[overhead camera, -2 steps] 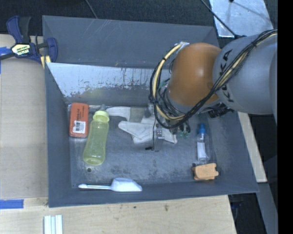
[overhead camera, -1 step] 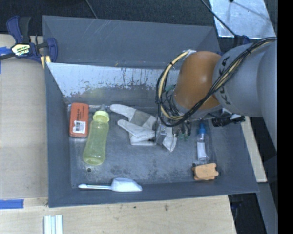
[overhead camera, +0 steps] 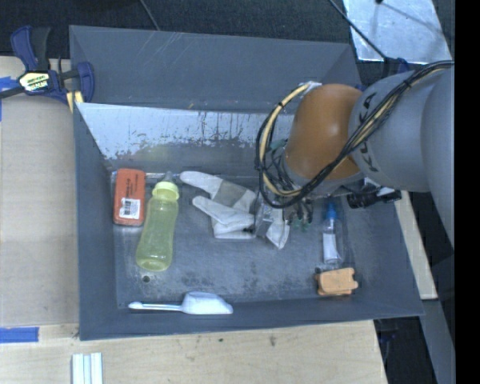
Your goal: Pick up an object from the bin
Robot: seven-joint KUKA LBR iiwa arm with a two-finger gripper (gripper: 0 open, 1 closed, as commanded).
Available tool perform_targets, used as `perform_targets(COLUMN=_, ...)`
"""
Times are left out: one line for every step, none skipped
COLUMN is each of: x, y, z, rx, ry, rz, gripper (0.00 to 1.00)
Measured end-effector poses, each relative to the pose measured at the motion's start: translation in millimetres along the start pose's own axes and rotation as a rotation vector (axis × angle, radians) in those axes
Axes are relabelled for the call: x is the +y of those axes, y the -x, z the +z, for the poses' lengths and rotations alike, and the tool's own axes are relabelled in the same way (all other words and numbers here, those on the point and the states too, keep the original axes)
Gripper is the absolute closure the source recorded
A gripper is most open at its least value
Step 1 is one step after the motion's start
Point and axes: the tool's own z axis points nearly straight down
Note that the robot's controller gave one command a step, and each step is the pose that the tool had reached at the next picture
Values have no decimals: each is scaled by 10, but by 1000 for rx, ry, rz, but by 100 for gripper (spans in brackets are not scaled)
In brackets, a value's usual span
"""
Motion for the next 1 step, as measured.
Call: perform_targets(x=64, y=-83, z=-1427, rx=3, ry=-1, rz=-67, gripper=100)
